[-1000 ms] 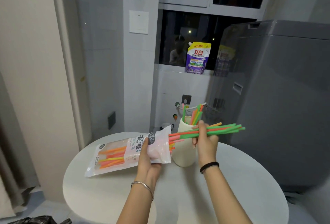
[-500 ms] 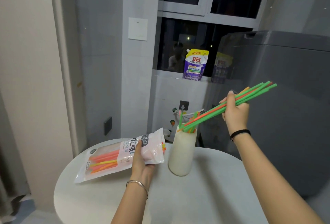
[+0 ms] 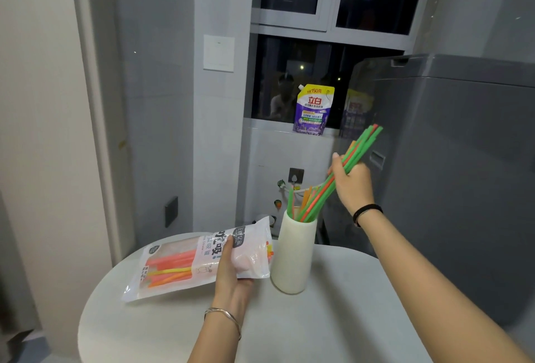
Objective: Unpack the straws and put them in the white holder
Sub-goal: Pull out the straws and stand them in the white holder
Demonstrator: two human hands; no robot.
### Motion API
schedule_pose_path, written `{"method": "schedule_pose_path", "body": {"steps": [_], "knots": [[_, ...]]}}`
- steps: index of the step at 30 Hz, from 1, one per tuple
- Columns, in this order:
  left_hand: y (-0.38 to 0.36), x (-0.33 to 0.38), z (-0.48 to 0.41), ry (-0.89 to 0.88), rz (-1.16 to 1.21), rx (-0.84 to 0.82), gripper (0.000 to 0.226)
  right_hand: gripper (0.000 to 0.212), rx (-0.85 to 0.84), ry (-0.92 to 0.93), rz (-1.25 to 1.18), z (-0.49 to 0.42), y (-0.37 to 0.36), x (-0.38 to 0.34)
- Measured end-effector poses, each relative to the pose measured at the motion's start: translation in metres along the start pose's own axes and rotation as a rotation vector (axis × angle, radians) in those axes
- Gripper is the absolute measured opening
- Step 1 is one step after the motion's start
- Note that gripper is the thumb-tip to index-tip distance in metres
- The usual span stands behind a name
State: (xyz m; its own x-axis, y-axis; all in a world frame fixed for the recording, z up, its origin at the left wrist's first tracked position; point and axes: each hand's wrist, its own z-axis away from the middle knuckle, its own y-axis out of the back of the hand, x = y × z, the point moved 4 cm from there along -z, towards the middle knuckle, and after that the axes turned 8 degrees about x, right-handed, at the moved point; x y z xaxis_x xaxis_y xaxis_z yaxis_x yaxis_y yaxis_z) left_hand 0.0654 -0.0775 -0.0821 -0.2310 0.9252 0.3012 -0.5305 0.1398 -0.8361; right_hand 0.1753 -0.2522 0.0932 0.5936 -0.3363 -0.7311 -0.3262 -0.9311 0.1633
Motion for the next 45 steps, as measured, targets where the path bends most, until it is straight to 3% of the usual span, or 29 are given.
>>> {"method": "schedule_pose_path", "body": {"steps": [8, 16, 22, 24, 28, 31, 34, 39, 45], "knots": [[0.008, 0.000, 0.003, -0.006, -0.010, 0.015, 0.050, 0.034, -0.330, -0.106, 0.179, 0.015, -0.031, 0.023], [0.008, 0.001, 0.007, 0.001, -0.006, 0.020, 0.046, 0.027, -0.203, -0.068, 0.142, 0.020, -0.020, 0.018], [0.008, -0.001, 0.010, -0.003, -0.009, -0.008, 0.026, 0.014, 0.067, -0.051, -0.183, 0.067, -0.009, -0.004], [0.008, -0.001, 0.013, -0.016, -0.028, -0.013, 0.034, 0.020, 0.099, -0.188, -0.307, 0.097, -0.017, 0.003], [0.013, 0.003, 0.013, -0.145, -0.111, 0.034, 0.051, 0.019, 0.067, -0.695, -0.467, 0.158, -0.046, 0.026], [0.014, 0.006, 0.018, -0.323, -0.237, 0.075, 0.050, 0.040, -0.056, -1.072, -0.723, 0.187, -0.066, 0.028], [0.010, 0.009, 0.027, -0.513, -0.401, 0.088, 0.046, 0.045, -0.085, -1.194, -0.932, 0.197, -0.071, 0.020], [-0.002, 0.012, 0.035, -0.698, -0.555, 0.038, 0.029, 0.043, -0.027, -1.225, -1.059, 0.202, -0.074, 0.022], [0.003, 0.019, 0.035, -0.660, -0.465, 0.087, 0.035, 0.031, -0.065, -0.953, -0.560, 0.200, -0.064, 0.036]]}}
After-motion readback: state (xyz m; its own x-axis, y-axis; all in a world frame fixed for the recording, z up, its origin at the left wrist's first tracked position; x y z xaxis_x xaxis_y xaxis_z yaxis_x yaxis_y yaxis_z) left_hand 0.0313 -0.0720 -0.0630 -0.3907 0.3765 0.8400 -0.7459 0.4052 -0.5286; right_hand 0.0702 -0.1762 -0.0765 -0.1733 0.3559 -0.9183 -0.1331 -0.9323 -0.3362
